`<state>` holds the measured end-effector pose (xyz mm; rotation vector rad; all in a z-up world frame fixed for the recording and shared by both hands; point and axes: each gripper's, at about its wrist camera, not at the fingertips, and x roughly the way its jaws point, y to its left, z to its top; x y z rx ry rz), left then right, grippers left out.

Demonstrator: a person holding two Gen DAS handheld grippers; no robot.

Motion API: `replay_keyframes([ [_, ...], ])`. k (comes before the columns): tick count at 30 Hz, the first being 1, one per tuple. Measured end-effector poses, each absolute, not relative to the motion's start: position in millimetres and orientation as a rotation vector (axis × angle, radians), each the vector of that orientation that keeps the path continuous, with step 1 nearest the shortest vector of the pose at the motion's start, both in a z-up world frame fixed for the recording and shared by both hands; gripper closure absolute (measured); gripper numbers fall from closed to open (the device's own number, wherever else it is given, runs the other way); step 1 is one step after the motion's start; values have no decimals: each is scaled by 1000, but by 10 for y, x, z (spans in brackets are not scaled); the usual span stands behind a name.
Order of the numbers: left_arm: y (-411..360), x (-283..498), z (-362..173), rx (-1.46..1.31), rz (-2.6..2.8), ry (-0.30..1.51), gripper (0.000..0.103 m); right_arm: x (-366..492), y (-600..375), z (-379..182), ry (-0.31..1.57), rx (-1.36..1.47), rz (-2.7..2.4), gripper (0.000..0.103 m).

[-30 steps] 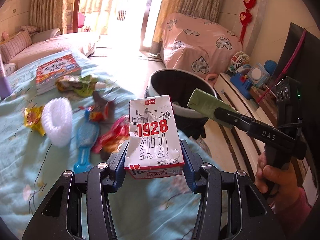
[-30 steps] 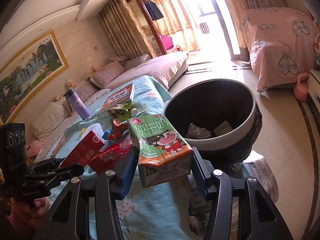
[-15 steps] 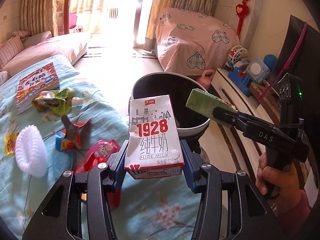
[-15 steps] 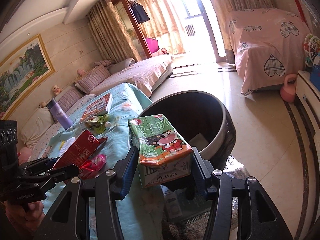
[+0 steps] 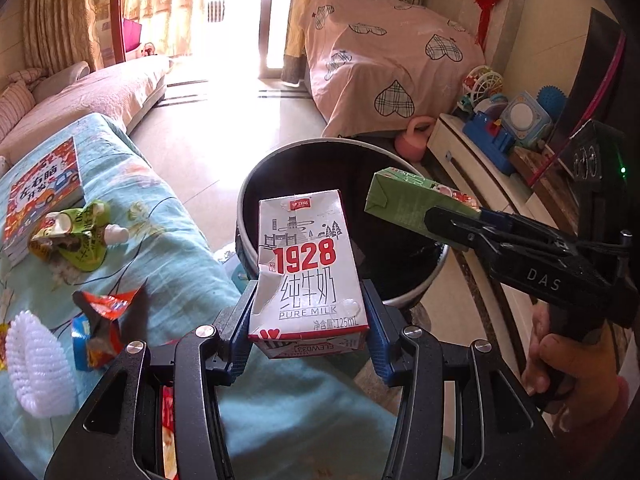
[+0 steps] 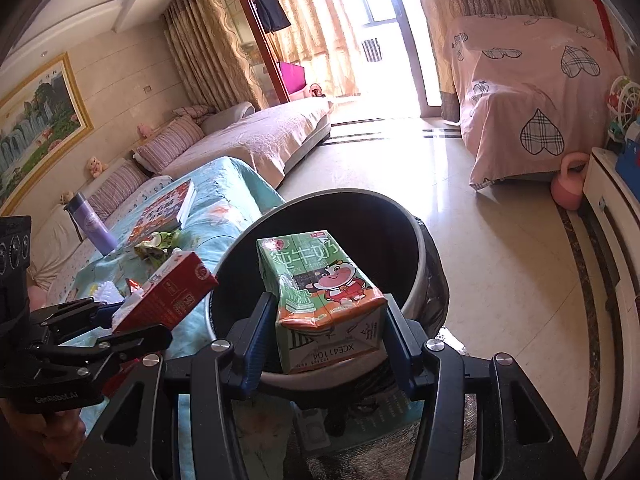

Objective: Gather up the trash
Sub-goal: 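Carry both cartons over the bin and open both tools to drop them, then move both open tools back toward the remaining trash on the table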

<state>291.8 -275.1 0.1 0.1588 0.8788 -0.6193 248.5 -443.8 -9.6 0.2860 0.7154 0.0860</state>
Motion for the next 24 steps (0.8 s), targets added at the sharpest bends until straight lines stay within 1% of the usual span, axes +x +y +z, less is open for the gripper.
replay_keyframes([
  [12, -2994, 3185, -27, 203, -621, 889, 55, 2828, -4604, -137, 769, 262, 77, 50],
  [13, -2998, 3201, -34, 201, -621, 900, 51, 2843, -4624, -146, 771, 273, 81, 49],
  [14, -2988, 3206, -35, 196, -623, 906, 45, 2854, -4651, -152, 769, 290, 86, 49],
  [15, -2968, 3196, -31, 189, -624, 902, 41, 2861, -4670, -155, 769, 306, 90, 48],
  [16, -2948, 3183, -23, 183, -620, 897, 31, 2851, -4699, -161, 765, 326, 92, 46],
  [17, -2910, 3149, -11, 176, -614, 887, 28, 2834, -4727, -163, 758, 343, 90, 43],
  [21, -2792, 3014, 50, 144, -618, 867, 28, 2712, -4771, -149, 732, 390, 84, 41],
  [24, -2648, 2843, 117, 99, -629, 847, 28, 2575, -4742, -112, 702, 420, 91, 28],
])
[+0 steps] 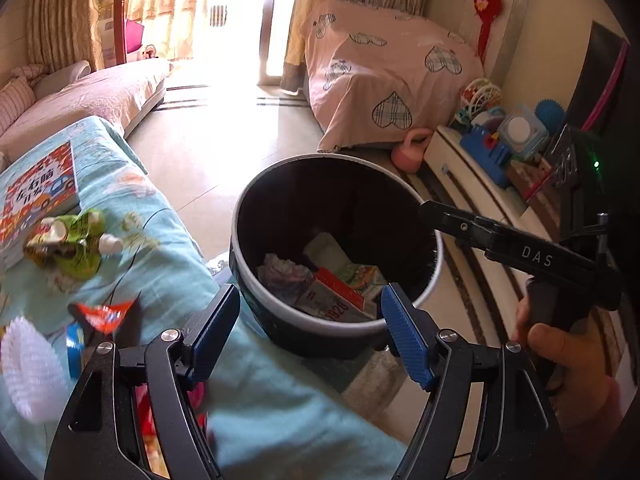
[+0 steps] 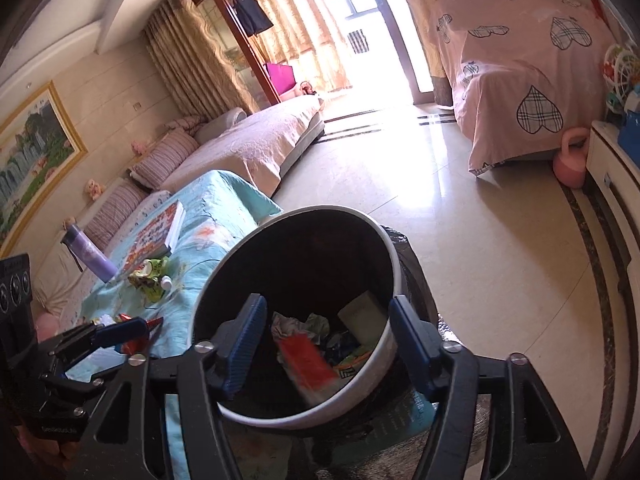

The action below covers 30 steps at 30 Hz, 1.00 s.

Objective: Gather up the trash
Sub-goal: 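Move both open tools back toward the remaining trash on the table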

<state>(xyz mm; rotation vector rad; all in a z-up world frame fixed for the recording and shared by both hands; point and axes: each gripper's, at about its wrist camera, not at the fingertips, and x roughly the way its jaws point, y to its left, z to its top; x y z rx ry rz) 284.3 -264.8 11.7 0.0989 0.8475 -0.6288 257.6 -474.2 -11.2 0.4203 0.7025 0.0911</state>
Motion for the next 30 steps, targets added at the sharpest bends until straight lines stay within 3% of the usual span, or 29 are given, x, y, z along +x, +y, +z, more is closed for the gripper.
replay_keyframes([
  [2, -2558, 2717, 152, 70, -637, 835, 27, 2467, -4687, -89, 683, 442, 98, 18],
  [5, -2416, 2572, 166, 36, -638, 837, 25, 2350, -4591, -91, 683, 470, 94, 14],
  [30, -662, 2086, -351, -206, -350, 886, 25, 1909, -3203, -359, 767, 438, 273, 12],
])
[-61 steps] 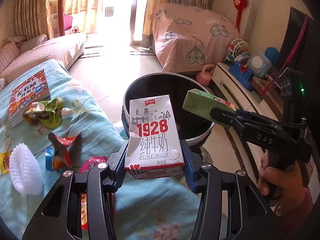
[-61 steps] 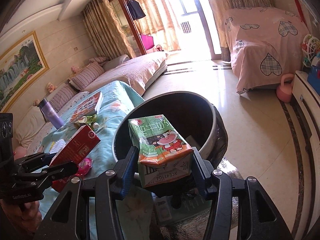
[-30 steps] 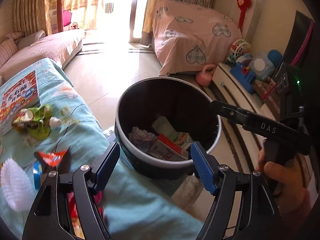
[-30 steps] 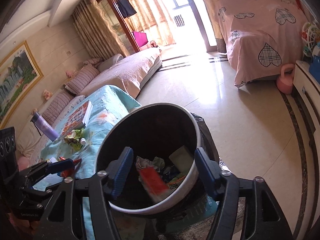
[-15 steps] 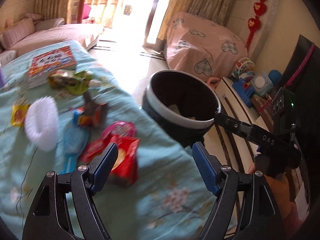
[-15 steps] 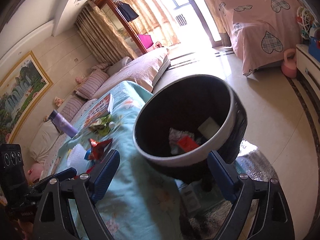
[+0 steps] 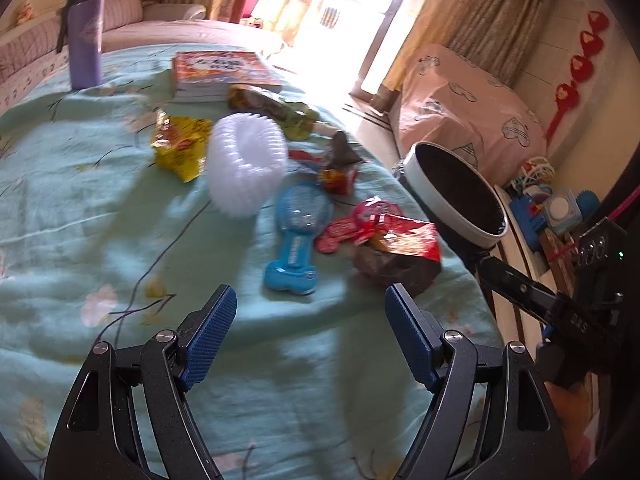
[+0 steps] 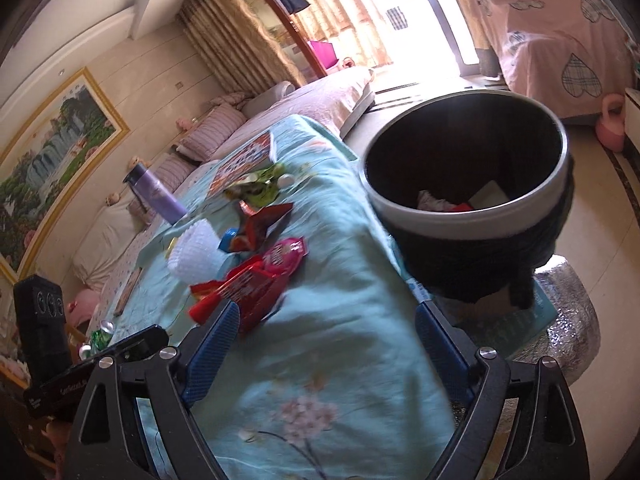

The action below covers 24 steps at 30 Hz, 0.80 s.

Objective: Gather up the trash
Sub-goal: 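Move both open tools back toward the remaining trash on the table, then grasp the white plastic brush with the left tool while the right tool grasps the red wrapper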

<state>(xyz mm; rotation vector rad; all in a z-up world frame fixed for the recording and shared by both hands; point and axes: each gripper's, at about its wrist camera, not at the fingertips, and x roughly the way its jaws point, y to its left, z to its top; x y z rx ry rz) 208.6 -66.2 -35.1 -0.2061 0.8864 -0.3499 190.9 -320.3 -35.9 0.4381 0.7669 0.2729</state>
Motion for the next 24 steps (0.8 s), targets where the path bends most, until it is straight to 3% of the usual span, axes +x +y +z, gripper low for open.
replay_keyframes([
  [19, -460, 2619, -236, -167, -254, 828, 25, 2199, -2687, -325, 809, 459, 352, 13],
  [21, -481, 2743, -257, -154, -250, 829, 25, 2237, -2667, -351, 813, 464, 349, 16],
  [24, -518, 2893, -353, -135, -239, 845, 27, 2312, -2640, -404, 831, 467, 345, 28],
])
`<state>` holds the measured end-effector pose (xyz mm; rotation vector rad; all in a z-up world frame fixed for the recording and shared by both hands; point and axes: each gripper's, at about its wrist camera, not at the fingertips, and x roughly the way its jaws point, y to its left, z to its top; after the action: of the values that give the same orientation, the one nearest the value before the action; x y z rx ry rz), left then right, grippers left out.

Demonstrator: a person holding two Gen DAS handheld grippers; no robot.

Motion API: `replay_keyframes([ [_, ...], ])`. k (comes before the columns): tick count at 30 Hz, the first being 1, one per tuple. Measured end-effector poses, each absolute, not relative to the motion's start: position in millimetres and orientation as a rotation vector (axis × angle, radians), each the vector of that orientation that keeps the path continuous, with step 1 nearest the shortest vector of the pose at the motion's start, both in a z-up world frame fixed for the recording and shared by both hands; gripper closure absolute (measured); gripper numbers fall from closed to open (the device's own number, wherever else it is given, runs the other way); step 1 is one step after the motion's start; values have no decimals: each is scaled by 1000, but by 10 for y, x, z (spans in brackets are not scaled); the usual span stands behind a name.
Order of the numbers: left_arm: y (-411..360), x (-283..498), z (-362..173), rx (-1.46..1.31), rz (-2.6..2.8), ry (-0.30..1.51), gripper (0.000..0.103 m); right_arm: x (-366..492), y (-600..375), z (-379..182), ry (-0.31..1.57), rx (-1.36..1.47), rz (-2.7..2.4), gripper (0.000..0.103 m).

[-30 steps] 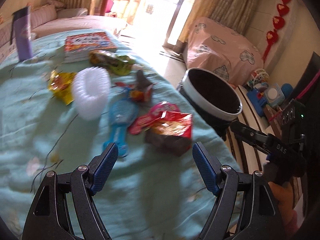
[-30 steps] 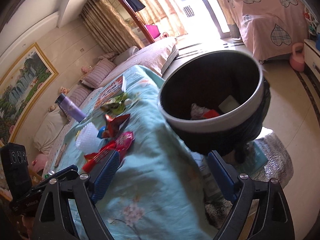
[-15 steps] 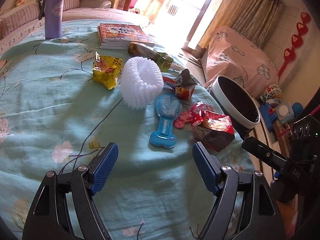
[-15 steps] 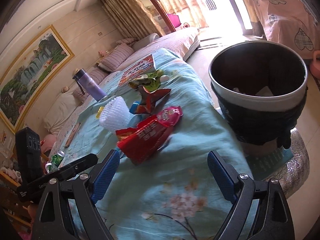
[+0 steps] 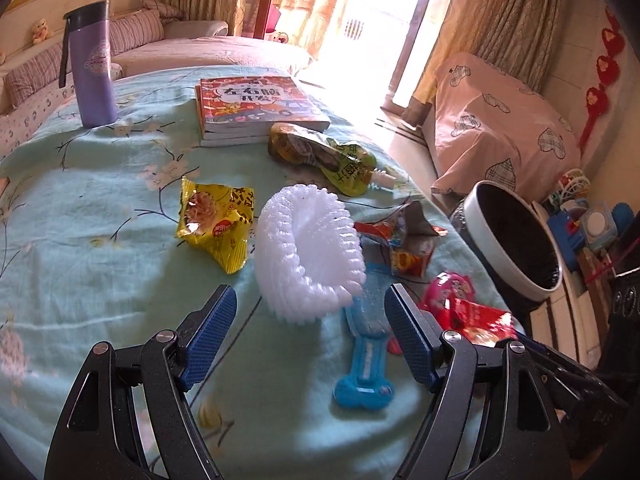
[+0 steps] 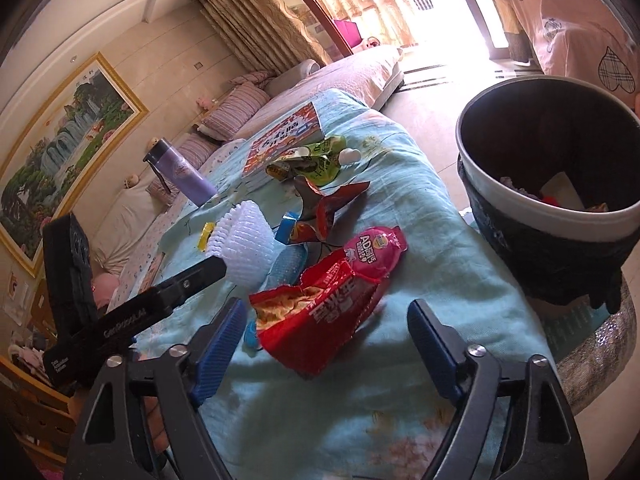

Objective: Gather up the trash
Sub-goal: 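Grasp the white plastic brush with the left tool while the right tool grasps the red wrapper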

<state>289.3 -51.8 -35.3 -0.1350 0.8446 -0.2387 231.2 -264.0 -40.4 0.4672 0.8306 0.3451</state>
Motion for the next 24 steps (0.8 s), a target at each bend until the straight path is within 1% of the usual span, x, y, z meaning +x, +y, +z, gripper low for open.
replay_keyframes([
  [1, -520, 2929, -388, -133, -237, 851, 41, 2340, -2634, -434, 839, 471, 345, 39],
  [2, -520, 2974, -437, -138, -247, 869, 67, 2359, -2631, -458, 848, 472, 346, 54],
  [3, -518, 2996, -465, -146, -261, 884, 75, 2362, -2640, -478, 857, 471, 346, 64],
  [4, -504, 2991, -469, -152, -263, 880, 76, 2360, -2644, -492, 862, 467, 345, 81],
  [5, -489, 2961, -452, -151, -259, 866, 81, 2343, -2655, -495, 859, 460, 343, 84],
  [6, -485, 2936, -437, -149, -264, 862, 81, 2318, -2668, -484, 851, 451, 344, 85],
  [8, -458, 2858, -400, -159, -270, 855, 82, 2255, -2687, -453, 833, 427, 343, 90],
  [11, -443, 2718, -317, -169, -283, 836, 82, 2175, -2735, -400, 808, 417, 346, 92],
  [18, -604, 2420, -114, -168, -357, 804, 82, 2069, -2914, -264, 762, 409, 323, 93],
  [24, -877, 2264, -99, -137, -422, 814, 82, 2025, -3062, -208, 737, 420, 295, 93],
])
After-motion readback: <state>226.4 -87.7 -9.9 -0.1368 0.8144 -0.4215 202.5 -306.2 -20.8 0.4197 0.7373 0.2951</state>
